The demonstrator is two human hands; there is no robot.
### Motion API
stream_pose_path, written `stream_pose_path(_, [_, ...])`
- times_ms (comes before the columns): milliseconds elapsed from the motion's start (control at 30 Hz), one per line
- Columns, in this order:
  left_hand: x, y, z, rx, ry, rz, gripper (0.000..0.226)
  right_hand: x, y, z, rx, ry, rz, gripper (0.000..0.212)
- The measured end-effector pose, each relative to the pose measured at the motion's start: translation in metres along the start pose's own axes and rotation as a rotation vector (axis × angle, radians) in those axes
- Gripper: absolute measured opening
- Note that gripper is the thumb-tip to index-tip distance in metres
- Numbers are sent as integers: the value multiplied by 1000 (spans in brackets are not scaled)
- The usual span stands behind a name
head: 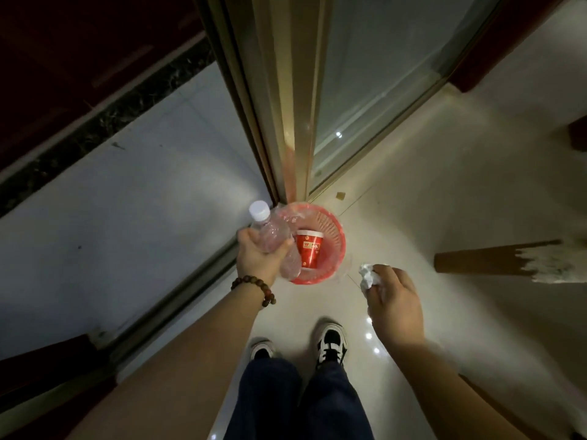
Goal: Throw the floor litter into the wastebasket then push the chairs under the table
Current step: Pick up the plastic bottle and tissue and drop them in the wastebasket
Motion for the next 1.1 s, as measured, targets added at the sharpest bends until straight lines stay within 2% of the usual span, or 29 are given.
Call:
stream_pose_path(200, [42, -63, 67, -72, -3, -3, 72, 58, -31, -38, -18, 15, 54, 21])
stream_pose_path(333, [55, -81, 85, -83, 24, 53, 78, 75, -45, -41, -35, 28, 76, 21])
stream_pose_path(567, [40, -59, 63, 115, -90, 97, 52, 93, -72, -14, -94, -32, 119, 15])
stream_pose_path(667, [33, -47, 68, 170, -190, 100, 58, 114, -88, 2, -120, -34, 134, 15])
stream_pose_path(800, [28, -43, 82, 283, -322, 125, 59, 145, -108, 13, -54, -33, 167, 36])
stream_pose_path(933, [27, -42, 96, 297, -437, 145, 67, 160, -111, 16, 7, -11, 205, 65])
stream_pose_path(1100, [24, -34, 81, 321, -537, 120, 68, 150, -93, 15, -7, 18, 217, 64])
Point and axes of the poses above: each hand's wrist, its own y-axis away from the middle knuckle, its own x-axis out of the palm, z = x × y, the point moved 9 cm from there along -y, towards the middle knuckle, and after that the axes turned 10 degrees about y, right-handed, at the moved point
